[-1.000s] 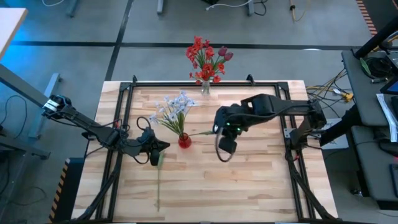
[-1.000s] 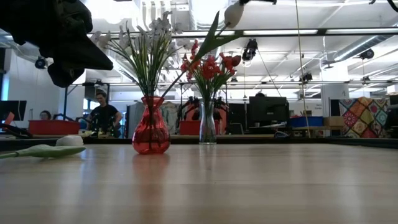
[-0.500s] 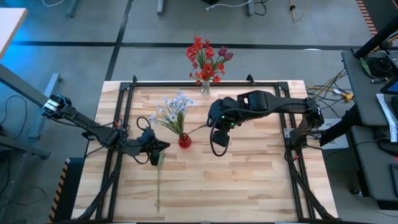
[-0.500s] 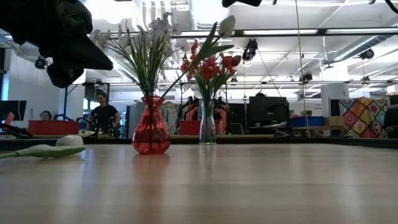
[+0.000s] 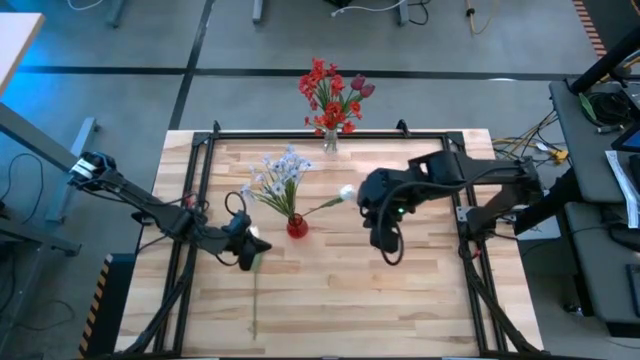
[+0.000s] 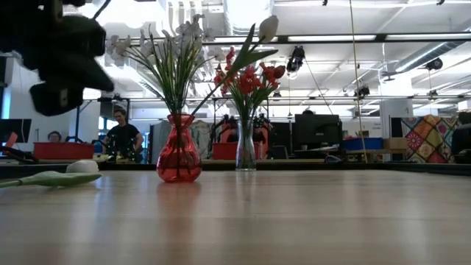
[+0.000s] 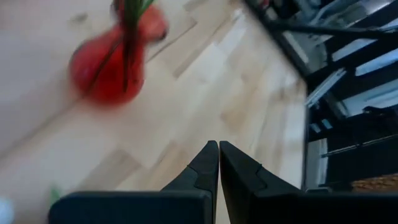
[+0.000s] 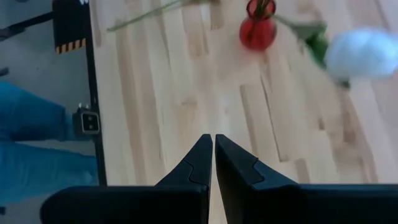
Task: Sort flowers into vase by color
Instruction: Put the white tulip into the red vase
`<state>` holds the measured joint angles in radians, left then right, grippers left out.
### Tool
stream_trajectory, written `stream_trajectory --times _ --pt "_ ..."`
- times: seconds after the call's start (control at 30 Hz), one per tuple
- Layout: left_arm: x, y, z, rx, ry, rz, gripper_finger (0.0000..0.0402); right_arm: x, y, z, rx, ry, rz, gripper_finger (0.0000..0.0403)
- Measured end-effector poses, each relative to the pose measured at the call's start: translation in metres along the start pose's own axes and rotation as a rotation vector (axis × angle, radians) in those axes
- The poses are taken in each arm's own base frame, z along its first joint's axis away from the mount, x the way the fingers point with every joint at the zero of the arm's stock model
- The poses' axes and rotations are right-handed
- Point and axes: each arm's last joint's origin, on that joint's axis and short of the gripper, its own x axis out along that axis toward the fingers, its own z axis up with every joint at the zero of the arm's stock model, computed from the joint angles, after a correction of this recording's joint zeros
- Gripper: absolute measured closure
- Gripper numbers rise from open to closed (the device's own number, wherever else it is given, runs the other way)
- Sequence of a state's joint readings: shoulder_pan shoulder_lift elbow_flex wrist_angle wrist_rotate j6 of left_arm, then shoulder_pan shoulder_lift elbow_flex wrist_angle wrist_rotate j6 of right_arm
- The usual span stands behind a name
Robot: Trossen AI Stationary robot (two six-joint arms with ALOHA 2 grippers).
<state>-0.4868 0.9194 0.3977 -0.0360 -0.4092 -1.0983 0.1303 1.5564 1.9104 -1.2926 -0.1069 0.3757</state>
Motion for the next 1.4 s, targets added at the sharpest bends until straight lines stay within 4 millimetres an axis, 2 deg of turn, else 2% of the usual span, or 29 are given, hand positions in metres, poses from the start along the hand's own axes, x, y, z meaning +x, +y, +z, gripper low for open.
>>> stream_trajectory --times 0.13,0.2,0.37,0.5,0.63,0.87,1.03,1.2,1.4 --pt "0.002 0.004 -0.009 -0.054 0.080 0.115 0.0402 0.004 -0.008 -0.021 -0.002 0.001 0.029 0.0390" --pt "0.000 -0.001 -0.011 -0.069 0.124 0.189 0.0402 0.004 -0.012 -0.031 -0.006 -0.023 0.042 0.0391" --pt "-0.001 -0.014 -0.013 -0.200 0.273 0.391 0.0402 -0.007 -0.027 -0.060 0.014 -0.085 0.059 0.0390" --pt "0.008 -0.015 -0.022 -0.368 0.377 0.523 0.0397 -0.018 -0.033 -0.079 0.018 -0.111 0.068 0.0390" --pt "0.022 -0.016 -0.030 -0.453 0.376 0.549 0.0363 -0.030 -0.036 -0.092 0.005 -0.141 0.077 0.0390" --pt "0.043 -0.007 -0.044 -0.569 0.309 0.645 0.0275 -0.047 -0.038 -0.102 -0.012 -0.195 0.090 0.0390" --pt "0.057 -0.003 -0.052 -0.590 0.281 0.717 0.0251 -0.052 -0.039 -0.106 -0.045 -0.215 0.094 0.0390" --pt "0.070 -0.011 -0.056 -0.586 0.272 0.730 0.0280 -0.054 -0.039 -0.107 -0.064 -0.220 0.093 0.0390" --pt "0.076 -0.022 -0.054 -0.549 0.240 0.783 0.0385 -0.057 -0.040 -0.110 -0.094 -0.221 0.089 0.0390"
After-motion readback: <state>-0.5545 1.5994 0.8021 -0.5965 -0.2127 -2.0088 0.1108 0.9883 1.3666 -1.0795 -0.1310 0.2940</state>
